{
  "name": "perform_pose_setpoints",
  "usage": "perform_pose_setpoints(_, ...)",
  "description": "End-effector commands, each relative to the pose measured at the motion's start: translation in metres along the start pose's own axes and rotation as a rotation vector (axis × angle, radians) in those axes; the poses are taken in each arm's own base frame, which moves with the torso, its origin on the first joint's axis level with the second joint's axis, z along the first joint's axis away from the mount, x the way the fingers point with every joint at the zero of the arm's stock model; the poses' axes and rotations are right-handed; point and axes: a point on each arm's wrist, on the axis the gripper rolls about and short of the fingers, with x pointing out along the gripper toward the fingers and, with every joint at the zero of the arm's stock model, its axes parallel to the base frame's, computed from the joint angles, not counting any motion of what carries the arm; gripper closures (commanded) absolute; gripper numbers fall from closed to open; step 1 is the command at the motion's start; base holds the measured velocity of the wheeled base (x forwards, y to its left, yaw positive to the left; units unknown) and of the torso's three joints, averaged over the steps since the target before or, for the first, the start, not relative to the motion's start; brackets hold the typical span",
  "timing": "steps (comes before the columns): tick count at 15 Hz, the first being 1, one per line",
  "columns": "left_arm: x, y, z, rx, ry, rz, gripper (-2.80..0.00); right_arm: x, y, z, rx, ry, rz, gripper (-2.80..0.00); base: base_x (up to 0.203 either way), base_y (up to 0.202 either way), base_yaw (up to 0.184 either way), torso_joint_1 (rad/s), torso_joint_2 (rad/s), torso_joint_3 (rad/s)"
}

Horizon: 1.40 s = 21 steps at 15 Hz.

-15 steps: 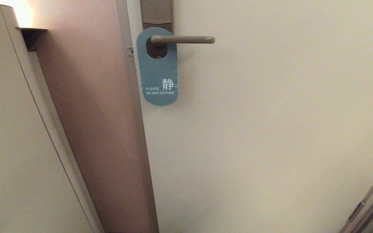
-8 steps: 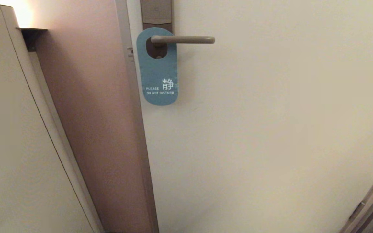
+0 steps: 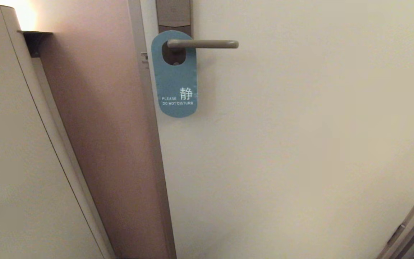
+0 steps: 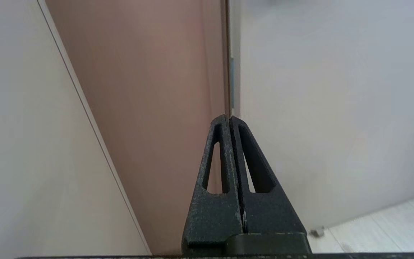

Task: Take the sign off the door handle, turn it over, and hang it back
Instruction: Take down the sign

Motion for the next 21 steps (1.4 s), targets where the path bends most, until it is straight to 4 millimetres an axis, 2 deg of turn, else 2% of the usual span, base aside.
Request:
perform_pose_setpoints(1, 0.024, 0.006, 0.003, -0.016, 0.066, -0.003, 0.0, 0.0, 0.0, 0.0, 0.0, 0.0, 0.0, 0.0, 0.0, 0.0, 0.0, 0.0, 0.0, 0.0)
perform_pose_setpoints(7, 0.063, 0.016, 0.006, -0.041, 0.153, -0.01, 0.0, 0.0, 0.0, 0.0, 0.0, 0.001, 0.0, 0.0, 0.0, 0.0, 0.0, 0.0, 0.0, 0.0)
perform_pose_setpoints(11, 0.1, 0.025, 0.008, -0.039, 0.151, -0.013, 0.0, 0.0, 0.0, 0.0, 0.0, -0.001, 0.0, 0.0, 0.0, 0.0, 0.0, 0.0, 0.0, 0.0)
perform_pose_setpoints(18, 0.164, 0.037, -0.009, -0.055, 0.177, -0.07, 0.0, 0.0, 0.0, 0.0, 0.0, 0.0, 0.0, 0.0, 0.0, 0.0, 0.0, 0.0, 0.0, 0.0)
perform_pose_setpoints(21, 0.192, 0.037, -0.003, -0.046, 0.138, -0.147, 0.0, 0.0, 0.0, 0.0, 0.0, 0.001, 0.0, 0.0, 0.0, 0.0, 0.0, 0.0, 0.0, 0.0)
